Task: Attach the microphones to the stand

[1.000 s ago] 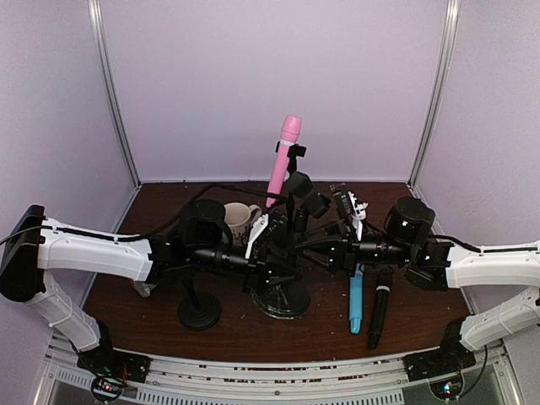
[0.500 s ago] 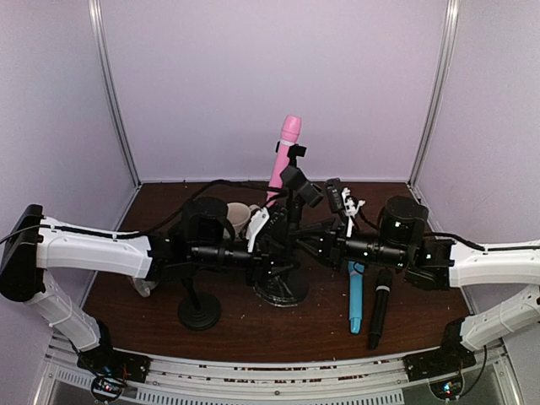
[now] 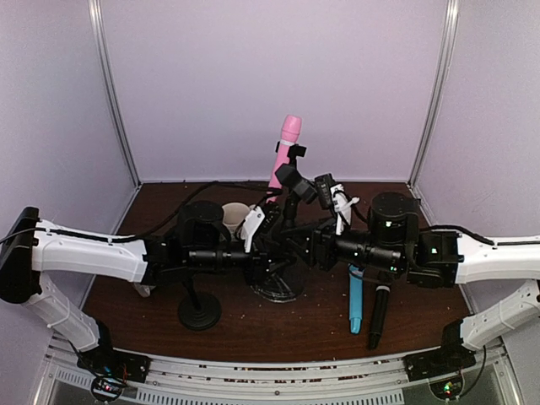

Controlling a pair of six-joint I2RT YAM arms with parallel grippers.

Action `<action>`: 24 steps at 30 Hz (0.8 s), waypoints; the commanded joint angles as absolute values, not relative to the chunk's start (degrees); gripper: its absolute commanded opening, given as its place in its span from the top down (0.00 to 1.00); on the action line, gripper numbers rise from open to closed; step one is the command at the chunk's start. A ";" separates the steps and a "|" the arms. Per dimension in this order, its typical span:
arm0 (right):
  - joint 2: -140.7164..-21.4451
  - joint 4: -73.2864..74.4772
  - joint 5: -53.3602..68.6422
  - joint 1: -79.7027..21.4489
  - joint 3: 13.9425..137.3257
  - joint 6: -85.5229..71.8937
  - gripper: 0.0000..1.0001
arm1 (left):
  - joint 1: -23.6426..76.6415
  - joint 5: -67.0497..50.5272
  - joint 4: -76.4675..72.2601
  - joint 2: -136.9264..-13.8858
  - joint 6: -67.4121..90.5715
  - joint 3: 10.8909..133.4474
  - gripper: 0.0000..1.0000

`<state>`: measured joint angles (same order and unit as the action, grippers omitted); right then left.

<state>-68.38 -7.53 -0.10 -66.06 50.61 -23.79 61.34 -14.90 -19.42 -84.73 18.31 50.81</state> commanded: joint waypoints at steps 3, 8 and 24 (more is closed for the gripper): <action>-62.53 -14.82 20.56 -61.75 46.25 -18.20 0.38 | 61.04 -23.57 -29.35 -79.69 14.54 47.75 1.00; -62.53 -19.38 27.57 -57.85 44.41 -19.70 0.46 | 61.00 -29.35 -29.75 -79.85 13.80 48.08 1.00; -68.03 -24.09 34.09 -57.05 45.77 -20.69 0.56 | 61.00 -31.41 -29.71 -80.86 14.68 49.13 1.00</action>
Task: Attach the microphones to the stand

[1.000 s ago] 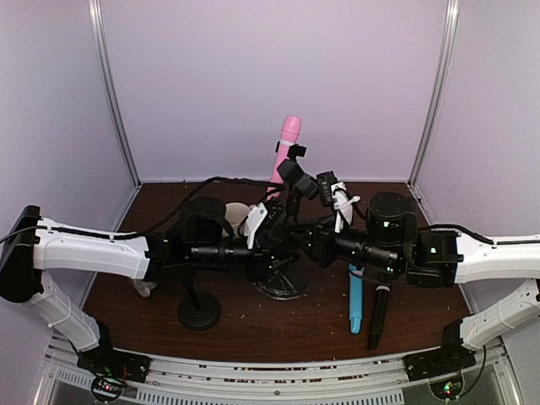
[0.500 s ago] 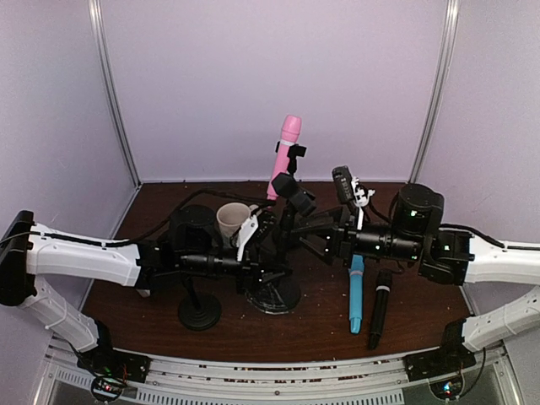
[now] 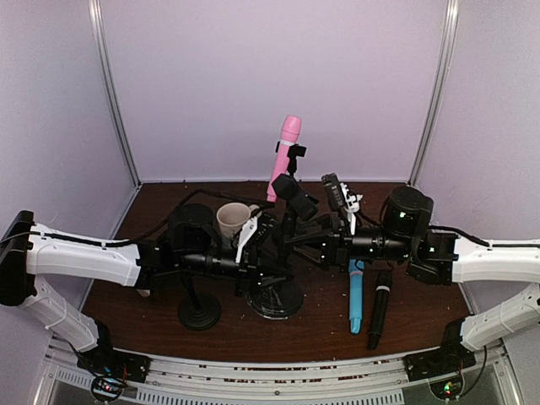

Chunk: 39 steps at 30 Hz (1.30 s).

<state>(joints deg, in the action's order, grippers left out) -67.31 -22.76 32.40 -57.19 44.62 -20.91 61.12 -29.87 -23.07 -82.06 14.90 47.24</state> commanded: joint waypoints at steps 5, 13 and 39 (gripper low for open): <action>-69.22 -22.03 33.17 -57.07 46.45 -20.42 0.64 | 61.08 -31.34 -29.17 -81.11 14.77 49.60 1.00; -69.17 -22.62 30.95 -57.11 46.23 -21.06 0.91 | 61.08 -29.28 -27.12 -81.64 14.79 50.22 1.00; -67.20 -13.00 -5.92 -65.04 47.96 -18.62 1.00 | 68.62 22.06 -25.46 -81.17 17.69 49.47 1.00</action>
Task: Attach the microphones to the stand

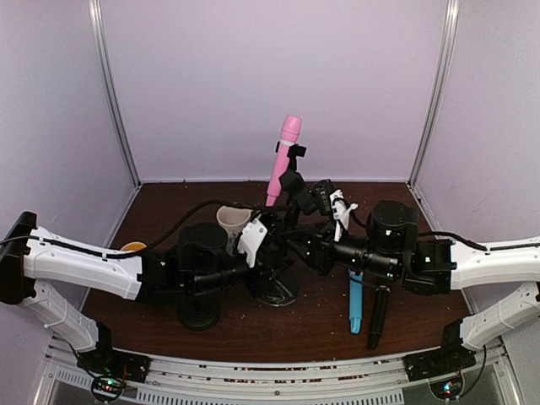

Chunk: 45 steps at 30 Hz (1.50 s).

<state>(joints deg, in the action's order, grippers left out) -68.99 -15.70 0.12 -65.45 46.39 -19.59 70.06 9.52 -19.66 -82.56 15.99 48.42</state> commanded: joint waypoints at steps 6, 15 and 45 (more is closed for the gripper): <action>-67.29 -11.30 -10.84 -65.76 49.25 -21.13 1.00 | 70.11 28.90 -25.16 -81.14 17.41 49.74 1.00; -65.24 -13.87 -10.54 -63.79 47.37 -17.79 1.00 | 70.20 26.55 -23.13 -79.18 16.54 48.86 0.39; -86.37 -45.88 -6.05 -59.44 34.30 -5.09 1.00 | 70.14 21.47 -19.63 -65.69 12.17 41.18 0.21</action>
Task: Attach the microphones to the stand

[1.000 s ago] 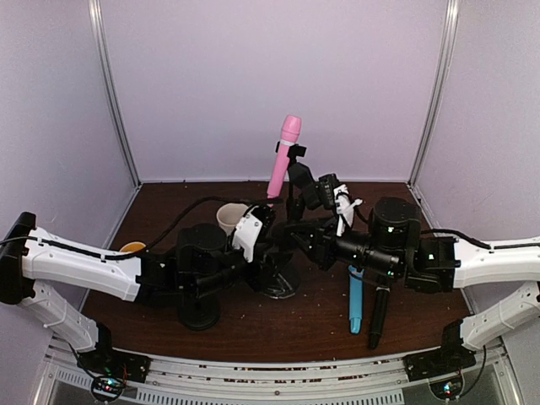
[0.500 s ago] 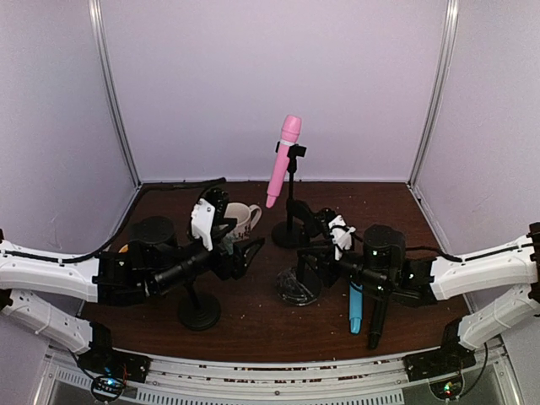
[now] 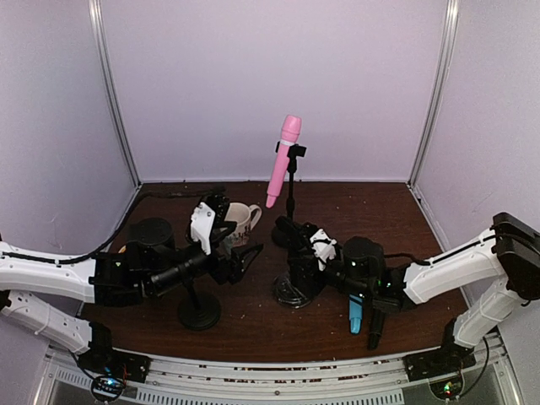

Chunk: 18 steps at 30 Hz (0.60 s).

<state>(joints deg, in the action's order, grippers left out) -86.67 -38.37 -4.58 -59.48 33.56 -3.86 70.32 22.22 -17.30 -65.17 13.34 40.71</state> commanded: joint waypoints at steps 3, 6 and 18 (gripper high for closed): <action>-85.92 -43.94 -6.21 -59.50 33.79 -6.44 0.82 | 70.14 21.30 -19.54 -65.74 12.30 41.09 0.21; -83.50 -40.06 -6.26 -59.50 33.21 -7.85 0.64 | 70.14 21.34 -19.17 -65.58 12.47 40.84 0.21; -63.50 -13.14 -14.31 -63.13 26.02 -21.87 0.38 | 70.14 20.39 -20.59 -64.51 12.98 38.08 0.19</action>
